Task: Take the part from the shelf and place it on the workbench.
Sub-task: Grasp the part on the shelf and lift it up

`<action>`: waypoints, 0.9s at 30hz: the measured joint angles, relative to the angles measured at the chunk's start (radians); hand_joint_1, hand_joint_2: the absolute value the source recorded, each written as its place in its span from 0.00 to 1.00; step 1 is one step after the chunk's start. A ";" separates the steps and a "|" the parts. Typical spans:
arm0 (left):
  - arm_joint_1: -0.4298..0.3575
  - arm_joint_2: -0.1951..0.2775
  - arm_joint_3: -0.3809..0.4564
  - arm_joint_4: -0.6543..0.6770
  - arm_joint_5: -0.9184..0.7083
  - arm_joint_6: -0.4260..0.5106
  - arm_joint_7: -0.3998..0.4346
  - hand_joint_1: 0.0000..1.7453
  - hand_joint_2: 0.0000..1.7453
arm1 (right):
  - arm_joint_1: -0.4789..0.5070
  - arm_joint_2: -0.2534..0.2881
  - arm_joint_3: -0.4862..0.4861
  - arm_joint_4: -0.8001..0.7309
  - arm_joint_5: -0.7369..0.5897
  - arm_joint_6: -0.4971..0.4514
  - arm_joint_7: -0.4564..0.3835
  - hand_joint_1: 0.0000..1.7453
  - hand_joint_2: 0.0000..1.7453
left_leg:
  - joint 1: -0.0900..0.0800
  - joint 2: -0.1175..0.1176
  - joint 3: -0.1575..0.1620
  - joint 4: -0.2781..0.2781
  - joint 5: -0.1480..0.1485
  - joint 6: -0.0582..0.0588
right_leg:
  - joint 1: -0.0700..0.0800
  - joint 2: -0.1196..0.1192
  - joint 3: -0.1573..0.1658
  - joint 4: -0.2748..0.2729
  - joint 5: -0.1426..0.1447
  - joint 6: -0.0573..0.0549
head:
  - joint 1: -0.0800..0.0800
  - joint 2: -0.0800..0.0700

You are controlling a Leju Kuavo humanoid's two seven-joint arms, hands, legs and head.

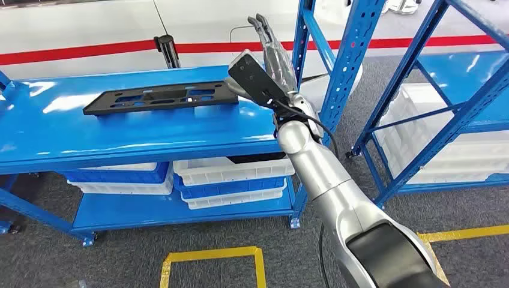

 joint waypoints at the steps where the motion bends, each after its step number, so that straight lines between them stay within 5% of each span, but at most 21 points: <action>1: -0.001 -0.001 0.000 0.000 0.001 0.000 0.001 0.00 0.00 | -0.001 0.000 0.000 0.000 0.000 -0.001 -0.002 0.00 1.00 | 0.000 -0.001 0.011 -0.002 0.003 0.004 | 0.002 0.000 0.001 0.009 0.003 0.004 | 0.000 0.000; 3: -0.002 -0.003 0.000 0.000 0.003 0.000 0.005 0.00 0.00 | -0.003 0.000 0.000 0.001 -0.001 -0.003 -0.008 0.00 1.00 | 0.001 -0.002 0.034 -0.007 0.005 0.013 | 0.004 -0.001 -0.019 0.062 0.010 0.013 | 0.000 0.000; 5: -0.005 -0.005 0.001 0.000 0.005 0.000 0.013 0.00 0.00 | -0.003 -0.001 0.000 0.003 -0.002 -0.006 -0.013 0.00 1.00 | 0.001 -0.001 0.055 -0.008 0.000 0.023 | 0.004 -0.002 -0.085 0.169 -0.004 0.011 | 0.000 0.000; 7: -0.008 -0.007 0.001 0.000 0.005 0.004 0.027 0.00 0.00 | 0.001 -0.004 0.000 0.007 -0.003 -0.010 -0.019 0.00 1.00 | -0.002 -0.002 0.067 -0.008 -0.010 0.029 | 0.005 -0.003 -0.166 0.267 -0.054 0.003 | 0.000 0.000; 9: -0.009 -0.008 0.002 0.002 -0.001 0.026 0.057 0.00 0.00 | 0.007 -0.008 0.000 0.013 -0.005 -0.013 -0.025 0.00 1.00 | -0.007 -0.008 0.081 -0.007 -0.024 0.031 | 0.006 -0.003 -0.210 0.272 -0.098 0.001 | 0.001 0.000; 11: -0.008 -0.009 0.002 0.007 -0.009 0.063 0.118 0.00 0.00 | 0.010 -0.008 0.000 0.017 -0.007 -0.014 -0.030 0.00 1.00 | -0.015 -0.014 0.101 -0.007 -0.040 0.031 | 0.011 -0.003 -0.198 0.170 -0.058 0.008 | 0.001 0.000; 13: -0.003 -0.010 0.002 0.019 -0.019 0.091 0.195 0.00 0.00 | 0.011 -0.008 0.001 0.020 -0.008 -0.015 -0.035 0.00 1.00 | -0.021 -0.018 0.117 -0.006 -0.056 0.029 | 0.019 -0.001 -0.167 0.046 0.043 0.011 | -0.001 0.000; 15: 0.007 -0.011 0.000 0.030 -0.037 0.112 0.257 0.00 0.00 | 0.012 -0.007 0.001 0.022 -0.009 -0.015 -0.040 0.00 1.00 | -0.024 -0.020 0.123 -0.003 -0.067 0.021 | 0.022 0.001 -0.146 -0.008 0.104 -0.005 | -0.003 0.000; 19: 0.027 -0.009 -0.003 0.043 -0.059 0.133 0.310 0.00 0.00 | 0.010 0.002 0.002 0.023 -0.010 -0.013 -0.042 0.00 1.00 | -0.018 -0.016 0.102 0.057 -0.087 0.003 | 0.002 -0.006 -0.108 -0.032 0.129 -0.039 | -0.002 0.000; 23: 0.048 -0.006 -0.014 0.059 -0.093 0.175 0.403 0.00 0.00 | 0.018 0.011 0.006 0.023 -0.013 0.003 -0.049 0.00 1.00 | 0.011 -0.008 -0.026 0.268 -0.174 -0.036 | -0.005 -0.010 -0.096 -0.039 0.124 -0.048 | -0.003 0.000; 25: 0.071 -0.004 -0.024 0.066 -0.120 0.201 0.445 0.00 0.00 | 0.037 0.011 0.013 0.021 -0.011 0.014 -0.060 0.00 1.00 | 0.029 -0.001 -0.033 0.248 -0.159 -0.055 | -0.012 -0.007 -0.096 -0.038 0.120 -0.043 | -0.003 0.000; 27: 0.088 -0.003 -0.040 0.073 -0.147 0.226 0.477 0.00 0.00 | 0.059 0.012 0.028 0.016 -0.002 0.020 -0.073 0.00 1.00 | 0.045 0.004 0.028 0.115 -0.091 -0.073 | -0.020 -0.005 -0.095 -0.031 0.115 -0.030 | -0.004 0.000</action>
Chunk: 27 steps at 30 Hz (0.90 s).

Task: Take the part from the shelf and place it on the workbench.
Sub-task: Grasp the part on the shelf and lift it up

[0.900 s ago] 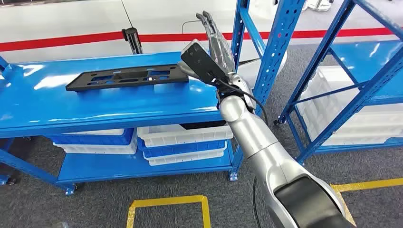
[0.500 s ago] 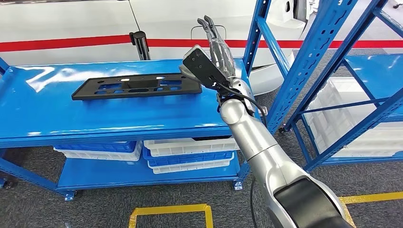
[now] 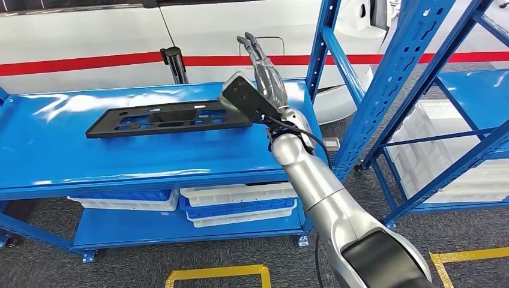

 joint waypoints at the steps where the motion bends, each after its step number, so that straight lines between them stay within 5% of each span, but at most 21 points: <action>1: 0.005 0.001 -0.009 0.003 -0.010 0.011 0.019 0.00 0.00 | 0.011 0.001 0.010 -0.005 0.010 0.004 -0.005 0.00 1.00 | 0.004 0.004 0.029 -0.061 0.015 -0.003 | -0.001 0.000 -0.001 0.007 -0.004 0.009 | -0.002 0.000; 5: 0.012 0.003 -0.042 0.012 -0.052 0.057 0.122 0.00 0.00 | 0.061 0.008 0.083 -0.035 0.096 0.030 0.000 0.00 1.00 | -0.002 0.008 0.059 -0.112 0.024 0.013 | 0.010 -0.005 -0.007 0.022 -0.024 0.039 | -0.001 0.000; 8: 0.014 0.004 -0.069 0.014 -0.082 0.073 0.177 0.00 0.00 | 0.114 0.018 0.172 -0.058 0.180 0.045 0.038 0.00 1.00 | -0.012 0.002 0.070 -0.114 0.042 0.021 | 0.012 -0.008 -0.003 0.019 -0.031 0.034 | 0.004 0.000; 14: 0.014 0.007 -0.097 0.015 -0.085 0.073 0.193 0.00 0.00 | 0.179 0.057 0.322 -0.072 0.237 0.085 0.094 0.00 1.00 | -0.023 -0.004 0.067 -0.113 0.041 0.035 | 0.005 -0.010 0.011 0.008 -0.022 0.049 | 0.004 0.000; 20: 0.014 0.004 -0.095 0.015 -0.053 0.073 0.171 0.00 0.00 | 0.185 0.105 0.363 -0.070 0.250 0.111 0.124 0.00 1.00 | -0.025 -0.003 0.067 -0.113 0.038 0.038 | 0.003 -0.009 0.011 0.007 -0.025 0.064 | 0.004 0.000; 27: 0.016 -0.007 -0.090 0.015 -0.036 0.069 0.134 0.00 0.00 | 0.168 0.120 0.380 -0.046 0.245 0.106 0.186 0.00 1.00 | -0.023 -0.004 0.067 -0.113 0.038 0.038 | 0.005 -0.010 0.010 0.008 -0.027 0.067 | 0.004 0.000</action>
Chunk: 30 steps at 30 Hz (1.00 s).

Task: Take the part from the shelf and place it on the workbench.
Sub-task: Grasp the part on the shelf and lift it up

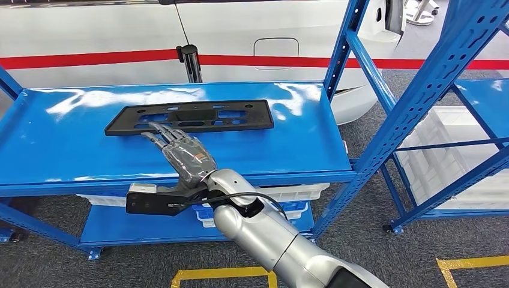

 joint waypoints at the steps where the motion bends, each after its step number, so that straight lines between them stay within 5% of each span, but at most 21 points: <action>1: 0.000 -0.001 0.002 0.000 0.001 -0.001 -0.012 0.00 0.00 | -0.005 0.000 0.000 0.007 -0.008 -0.006 0.005 0.00 1.00 | 0.000 0.000 0.000 0.000 0.000 0.000 | 0.000 0.000 0.000 0.000 0.000 0.000 | 0.000 0.000; 9: 0.002 -0.011 0.044 -0.002 0.043 -0.017 -0.116 0.00 0.00 | -0.041 0.000 -0.004 0.064 -0.056 -0.037 0.013 0.00 1.00 | 0.000 0.000 0.000 0.000 0.000 0.000 | 0.000 0.000 0.000 0.000 0.000 0.000 | 0.000 0.000; 14: 0.002 -0.011 0.082 -0.004 0.075 -0.060 -0.150 0.00 0.00 | -0.046 0.001 -0.004 0.071 -0.054 -0.038 0.003 0.00 1.00 | 0.003 0.001 0.012 -0.016 -0.002 0.029 | -0.016 -0.003 0.001 0.006 -0.007 0.011 | -0.001 0.000; 18: 0.000 -0.015 0.101 -0.004 0.082 -0.079 -0.164 0.00 0.00 | -0.036 0.000 -0.003 0.071 -0.039 -0.034 -0.009 0.00 1.00 | 0.008 0.002 0.025 -0.028 0.004 0.035 | -0.011 -0.001 -0.122 0.251 -0.111 -0.018 | 0.003 0.000; 20: 0.000 -0.015 0.111 -0.004 0.085 -0.082 -0.169 0.00 0.00 | -0.025 0.000 0.000 0.069 -0.032 -0.029 -0.014 0.00 1.00 | 0.007 -0.001 0.026 -0.027 0.000 0.031 | -0.008 -0.001 -0.151 0.301 -0.118 -0.013 | 0.003 0.000; 22: 0.001 -0.016 0.122 -0.004 0.095 -0.083 -0.175 0.00 0.00 | -0.019 0.000 0.007 0.060 -0.029 -0.021 -0.018 0.00 1.00 | 0.009 -0.004 0.031 -0.023 -0.007 0.021 | -0.010 -0.002 -0.097 0.191 -0.069 0.000 | 0.003 0.000; 24: 0.001 -0.017 0.135 -0.004 0.106 -0.086 -0.182 0.00 0.00 | -0.019 0.000 0.017 0.047 -0.028 -0.013 -0.022 0.00 1.00 | 0.007 -0.006 0.033 -0.013 -0.020 0.003 | -0.009 -0.001 -0.032 0.069 -0.028 -0.001 | 0.003 0.000; 28: 0.000 -0.019 0.154 -0.005 0.116 -0.092 -0.193 0.00 0.00 | -0.018 0.001 0.037 0.031 -0.029 -0.002 -0.025 0.00 1.00 | 0.013 -0.004 0.039 -0.010 -0.033 -0.018 | -0.002 0.003 -0.010 0.037 -0.024 -0.035 | 0.002 0.000; 30: -0.001 -0.020 0.161 -0.005 0.118 -0.093 -0.196 0.00 0.00 | -0.021 0.002 0.044 0.025 -0.031 0.001 -0.027 0.00 1.00 | 0.018 -0.001 0.023 0.035 -0.060 -0.025 | -0.003 0.004 -0.004 0.036 -0.027 -0.049 | 0.001 0.000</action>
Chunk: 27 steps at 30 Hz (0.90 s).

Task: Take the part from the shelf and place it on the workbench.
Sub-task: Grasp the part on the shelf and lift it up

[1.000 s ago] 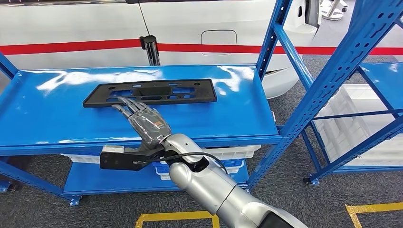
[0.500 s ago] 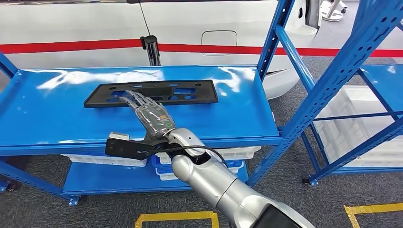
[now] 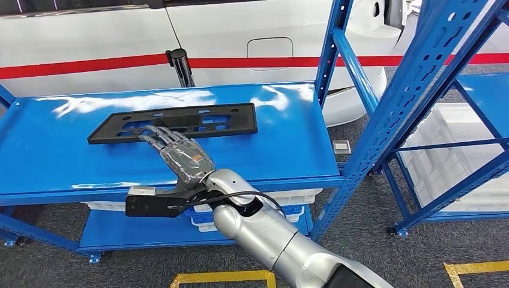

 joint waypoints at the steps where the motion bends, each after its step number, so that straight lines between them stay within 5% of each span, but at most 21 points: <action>1: 0.000 0.000 0.004 0.000 0.002 0.000 -0.002 0.00 0.00 | -0.002 0.000 0.004 -0.002 -0.003 0.001 -0.001 0.00 1.00 | 0.001 0.001 -0.027 0.055 -0.027 -0.002 | 0.001 0.000 0.003 -0.001 -0.002 -0.006 | -0.001 0.000; 3: 0.000 0.000 0.014 0.000 0.008 0.003 -0.003 0.00 0.00 | -0.004 0.000 0.013 -0.003 -0.011 0.006 -0.004 0.00 1.00 | -0.001 0.002 -0.105 0.196 -0.081 -0.002 | 0.008 -0.001 0.008 -0.001 -0.008 -0.015 | -0.002 0.000; 5: 0.002 0.000 0.024 0.000 0.016 0.007 -0.003 0.00 0.00 | -0.003 0.000 0.021 -0.002 -0.020 0.011 -0.005 0.00 1.00 | -0.003 0.002 -0.151 0.253 -0.077 0.004 | 0.016 0.000 0.013 0.000 -0.013 -0.020 | -0.002 0.000; 8: 0.002 0.000 0.039 0.000 0.025 0.015 -0.003 0.00 0.00 | -0.008 0.000 0.034 -0.002 -0.034 0.015 -0.005 0.00 1.00 | -0.014 0.002 -0.091 0.091 0.030 0.029 | 0.023 0.003 0.027 -0.001 -0.021 -0.024 | -0.002 0.000; 10: 0.000 0.000 0.048 0.000 0.032 0.022 -0.004 0.00 0.00 | -0.015 0.000 0.042 -0.002 -0.047 0.014 -0.005 0.00 1.00 | -0.026 0.004 -0.052 -0.002 0.065 0.043 | 0.028 0.003 0.029 -0.001 -0.026 -0.020 | -0.001 0.000; 15: -0.001 -0.003 0.075 0.000 0.051 0.029 -0.012 0.00 0.00 | -0.024 -0.001 0.069 -0.003 -0.074 0.009 -0.004 0.00 1.00 | -0.031 0.005 -0.029 -0.040 0.068 0.061 | 0.028 -0.002 0.013 0.029 -0.047 0.001 | 0.000 0.000; 18: -0.002 -0.006 0.085 0.000 0.056 0.029 -0.012 0.00 0.00 | -0.024 -0.002 0.082 0.000 -0.079 0.005 -0.003 0.00 1.00 | -0.031 0.006 -0.019 -0.047 0.066 0.070 | 0.026 -0.002 -0.086 0.211 -0.114 -0.003 | 0.002 0.000; 20: -0.002 -0.006 0.087 0.000 0.057 0.029 -0.012 0.00 0.00 | -0.020 -0.002 0.087 0.004 -0.080 0.003 -0.003 0.00 1.00 | -0.032 0.004 -0.016 -0.047 0.062 0.070 | 0.023 -0.003 -0.135 0.279 -0.123 0.006 | 0.002 0.000; 21: -0.002 -0.007 0.087 0.000 0.057 0.029 -0.012 0.00 0.00 | -0.019 -0.002 0.089 0.004 -0.080 0.003 -0.003 0.00 1.00 | -0.031 0.003 -0.013 -0.047 0.059 0.068 | 0.021 -0.003 -0.128 0.252 -0.102 0.015 | 0.002 0.000; 23: -0.002 -0.009 0.087 0.000 0.058 0.029 -0.012 0.00 0.00 | -0.019 -0.002 0.092 0.005 -0.080 0.001 -0.003 0.00 1.00 | -0.031 0.000 -0.004 -0.045 0.052 0.061 | 0.017 -0.004 -0.069 0.114 -0.037 0.028 | 0.002 0.000; 25: -0.002 -0.011 0.088 0.000 0.058 0.029 -0.012 0.00 0.00 | -0.021 -0.002 0.096 0.005 -0.080 0.000 -0.003 0.00 1.00 | -0.034 -0.002 0.001 -0.043 0.044 0.050 | 0.017 -0.004 -0.017 0.007 0.005 0.023 | 0.002 0.000; 27: -0.002 -0.012 0.089 0.000 0.058 0.029 -0.012 0.00 0.00 | -0.021 -0.002 0.099 0.005 -0.081 0.000 -0.002 0.00 1.00 | -0.032 -0.002 0.003 -0.042 0.039 0.037 | 0.022 -0.003 -0.005 -0.011 0.010 0.008 | 0.001 0.000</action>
